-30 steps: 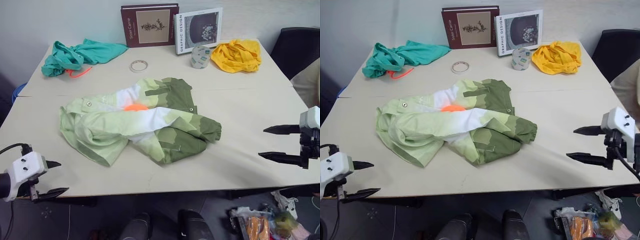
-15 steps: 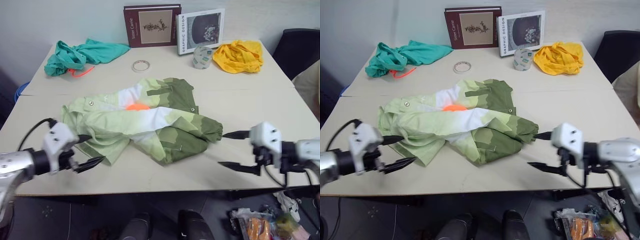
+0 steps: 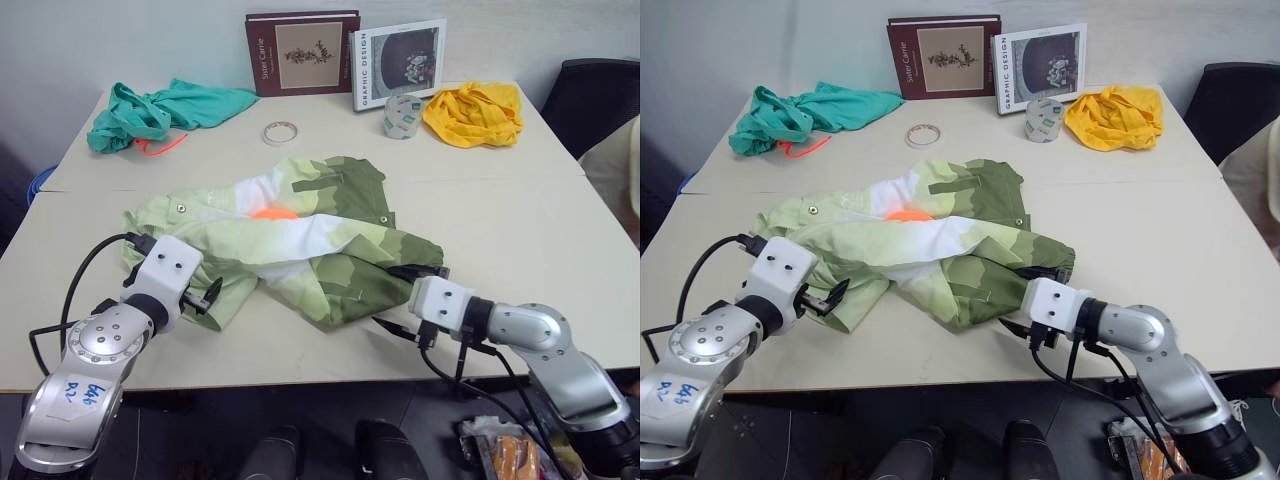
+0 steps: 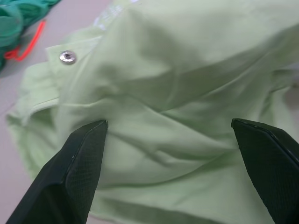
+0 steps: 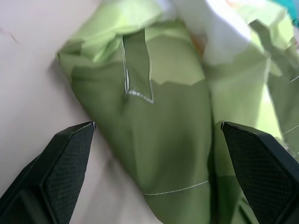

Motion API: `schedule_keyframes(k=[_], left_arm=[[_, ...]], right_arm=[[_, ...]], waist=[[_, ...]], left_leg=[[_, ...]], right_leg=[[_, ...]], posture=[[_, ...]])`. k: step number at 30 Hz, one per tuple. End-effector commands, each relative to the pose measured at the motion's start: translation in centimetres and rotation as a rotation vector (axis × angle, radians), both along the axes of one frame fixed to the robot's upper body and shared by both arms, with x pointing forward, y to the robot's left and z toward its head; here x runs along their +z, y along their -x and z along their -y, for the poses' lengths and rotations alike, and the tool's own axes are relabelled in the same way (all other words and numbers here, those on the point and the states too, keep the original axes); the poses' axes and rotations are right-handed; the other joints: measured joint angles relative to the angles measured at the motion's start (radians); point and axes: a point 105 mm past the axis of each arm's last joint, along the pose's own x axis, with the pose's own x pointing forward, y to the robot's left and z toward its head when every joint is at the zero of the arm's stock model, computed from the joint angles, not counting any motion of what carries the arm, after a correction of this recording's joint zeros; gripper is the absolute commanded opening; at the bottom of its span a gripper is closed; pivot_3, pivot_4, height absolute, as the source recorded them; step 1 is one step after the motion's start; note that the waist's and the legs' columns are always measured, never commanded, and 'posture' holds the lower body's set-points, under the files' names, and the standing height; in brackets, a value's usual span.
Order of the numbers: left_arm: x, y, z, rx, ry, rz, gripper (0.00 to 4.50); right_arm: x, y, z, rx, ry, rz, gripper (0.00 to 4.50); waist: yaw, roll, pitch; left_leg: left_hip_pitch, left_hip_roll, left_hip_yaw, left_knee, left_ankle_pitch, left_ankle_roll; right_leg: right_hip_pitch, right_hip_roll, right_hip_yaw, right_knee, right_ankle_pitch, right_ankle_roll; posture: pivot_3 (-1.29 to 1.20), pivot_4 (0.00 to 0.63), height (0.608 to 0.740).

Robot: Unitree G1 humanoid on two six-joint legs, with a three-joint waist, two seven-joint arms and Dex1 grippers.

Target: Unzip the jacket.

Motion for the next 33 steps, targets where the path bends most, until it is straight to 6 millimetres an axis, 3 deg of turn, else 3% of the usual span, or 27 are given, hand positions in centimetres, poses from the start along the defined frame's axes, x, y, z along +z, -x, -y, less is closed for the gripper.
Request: schedule_keyframes(k=[1,4,5,8,12,14,16,19,23,27,33], left_arm=[[1.1,-0.4,-1.1,0.030,-0.088,0.044,4.50],[0.6,-0.6,-1.7,0.014,-0.119,0.014,4.50],[0.5,-0.7,-1.9,0.005,-0.129,0.009,4.31],[0.4,-0.7,-2.4,0.007,-0.136,0.009,3.59],[0.2,-0.8,-2.5,-0.004,-0.135,0.009,2.30],[-0.1,-0.9,-2.4,-0.021,-0.141,0.003,1.69],[-0.7,-1.1,-2.4,-0.051,-0.161,-0.013,1.04],[-2.1,-1.5,-3.1,-0.166,-0.224,-0.072,0.02],[-2.2,-0.7,-5.4,-0.394,-0.403,-0.135,0.02],[-2.4,1.3,-7.3,-0.682,-0.618,-0.227,0.02],[-4.1,4.2,-7.2,-0.988,-0.756,-0.309,0.02]], right_arm=[[-0.5,-0.7,-0.6,0.012,0.013,0.030,4.13],[-0.9,-1.3,-0.6,0.004,0.004,0.019,3.22],[-0.9,-1.4,-0.5,0.003,0.004,0.016,2.83],[-1.2,-1.5,-0.2,0.006,0.015,0.011,1.78],[-1.1,-1.5,0.2,0.005,0.012,-0.004,0.44],[-0.8,-1.4,0.5,0.000,0.001,-0.011,0.00],[-0.6,-1.4,1.0,-0.003,0.000,-0.017,0.00],[-0.6,-0.8,3.5,-0.005,0.068,-0.038,0.00],[-0.4,-0.1,8.4,-0.044,0.196,-0.053,0.00],[-0.2,-0.2,13.6,-0.136,0.335,-0.033,0.00],[-0.1,0.3,15.2,-0.138,0.391,-0.001,0.00]], waist=[[-0.001,0.000,0.000],[-0.001,0.000,0.000],[-0.001,0.000,0.000],[-0.001,0.000,0.000],[-0.001,0.000,0.000],[-0.001,0.000,0.000],[-0.001,0.000,0.000],[0.002,0.000,0.000],[0.001,0.000,0.000],[-0.002,0.000,0.000],[-0.007,0.000,0.000]], left_leg=[[0.000,0.000,0.000,0.000,0.000,0.000],[0.000,0.000,0.000,0.000,0.000,0.000],[0.000,0.000,0.000,0.000,0.000,0.000],[0.000,0.000,0.000,0.000,0.000,0.000],[0.000,0.000,0.000,0.000,0.000,0.000],[0.000,0.000,0.000,0.000,0.000,0.000],[0.000,0.000,0.000,0.000,0.000,0.000],[0.000,0.000,0.000,0.000,0.000,0.000],[-0.001,0.000,-0.001,-0.001,0.000,0.001],[0.000,0.001,0.000,-0.002,0.000,0.001],[0.001,0.001,0.001,-0.006,0.000,0.001]], right_leg=[[0.000,0.000,0.000,0.000,0.000,0.000],[0.000,0.000,0.000,0.000,0.000,0.000],[0.000,0.000,0.000,0.000,0.000,0.000],[0.000,0.000,0.000,0.000,0.000,0.000],[0.000,0.000,0.000,0.000,0.000,0.000],[0.000,0.000,0.000,0.000,0.000,0.000],[0.000,0.000,0.000,0.000,0.000,0.000],[0.000,0.000,0.000,-0.001,0.000,0.000],[0.001,-0.001,-0.001,-0.003,0.000,-0.001],[0.001,-0.001,-0.002,-0.004,0.000,-0.001],[0.000,-0.001,-0.001,-0.004,-0.001,-0.002]], posture=[[0.00,0.150,0.740],[0.00,0.150,0.740],[0.00,0.150,0.740],[0.00,0.150,0.740],[0.00,0.150,0.740],[0.00,0.150,0.740],[0.00,0.150,0.740],[0.00,0.150,0.740],[0.00,0.150,0.740],[0.00,0.150,0.740],[0.00,0.150,0.740]])
